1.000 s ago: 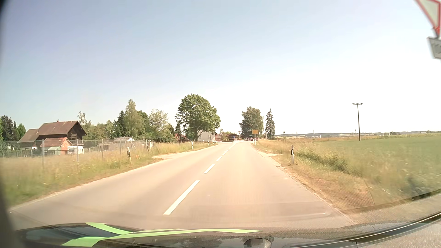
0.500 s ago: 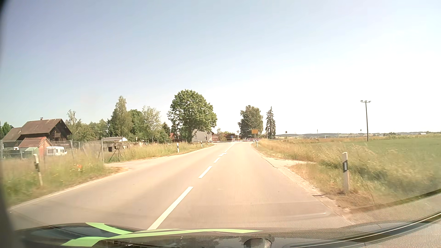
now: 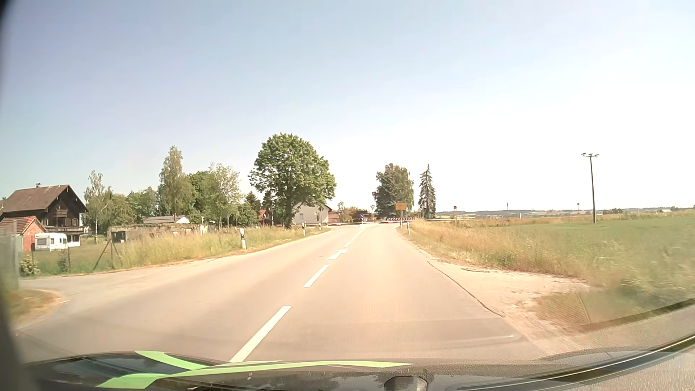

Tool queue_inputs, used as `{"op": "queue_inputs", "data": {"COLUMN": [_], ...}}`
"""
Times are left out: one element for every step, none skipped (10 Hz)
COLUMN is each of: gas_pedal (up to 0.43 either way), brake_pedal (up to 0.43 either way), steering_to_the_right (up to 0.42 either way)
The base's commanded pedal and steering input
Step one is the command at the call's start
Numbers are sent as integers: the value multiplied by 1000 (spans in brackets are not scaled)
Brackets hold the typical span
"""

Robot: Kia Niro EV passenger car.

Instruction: Follow the waypoints while adhering to traffic rules and regulations

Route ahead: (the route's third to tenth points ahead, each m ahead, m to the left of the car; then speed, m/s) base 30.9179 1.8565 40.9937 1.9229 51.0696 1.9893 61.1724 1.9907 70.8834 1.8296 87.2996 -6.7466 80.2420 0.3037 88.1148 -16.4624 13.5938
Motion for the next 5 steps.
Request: {"op": "queue_inputs", "data": {"gas_pedal": [67, 67, 79, 79, 79], "brake_pedal": [0, 0, 0, 0, 0], "steering_to_the_right": [3, 3, 3, 3, 3]}}
